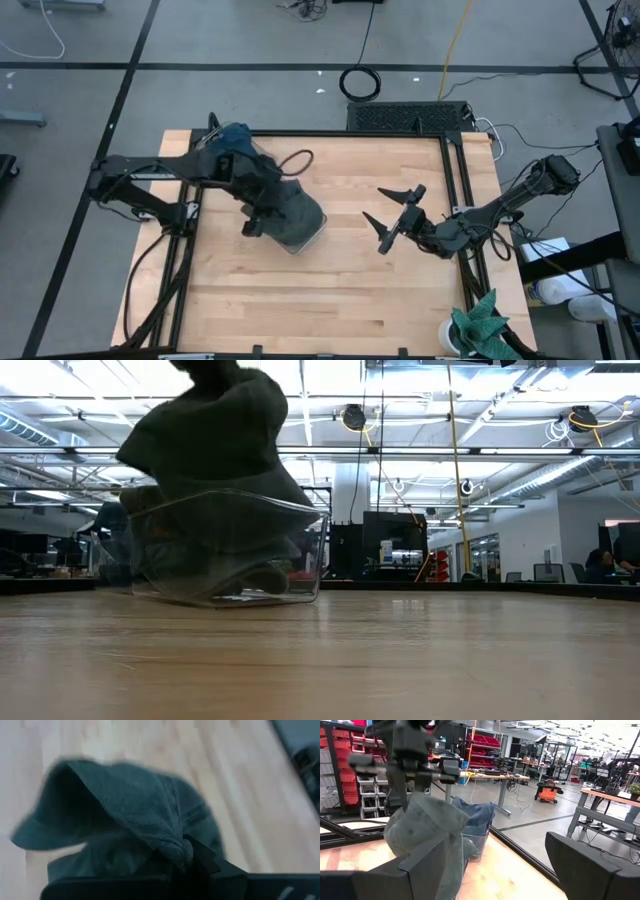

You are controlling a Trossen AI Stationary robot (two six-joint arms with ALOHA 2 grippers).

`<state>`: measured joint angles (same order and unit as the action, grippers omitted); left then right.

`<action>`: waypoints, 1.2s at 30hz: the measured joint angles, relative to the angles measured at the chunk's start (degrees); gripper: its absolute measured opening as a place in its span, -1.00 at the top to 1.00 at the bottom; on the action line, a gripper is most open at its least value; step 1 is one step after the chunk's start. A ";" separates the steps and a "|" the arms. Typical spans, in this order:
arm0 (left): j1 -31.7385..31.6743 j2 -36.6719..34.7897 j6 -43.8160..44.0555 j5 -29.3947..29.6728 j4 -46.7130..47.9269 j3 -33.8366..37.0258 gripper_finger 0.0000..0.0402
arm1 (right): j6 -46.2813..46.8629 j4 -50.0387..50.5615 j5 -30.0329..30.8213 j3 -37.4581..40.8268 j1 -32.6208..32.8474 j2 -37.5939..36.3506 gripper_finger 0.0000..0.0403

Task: Pick & Place hat
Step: Put the black cap into the bottom transparent bin

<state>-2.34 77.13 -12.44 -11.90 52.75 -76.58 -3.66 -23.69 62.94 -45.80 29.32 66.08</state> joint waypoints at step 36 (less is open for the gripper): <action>-9.73 6.31 1.12 10.67 7.19 6.39 0.73 | 0.04 0.35 0.00 -0.04 0.00 0.00 -0.57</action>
<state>-12.08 83.45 -11.32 -1.23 59.94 -70.19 -3.62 -23.33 62.94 -45.84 29.32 66.08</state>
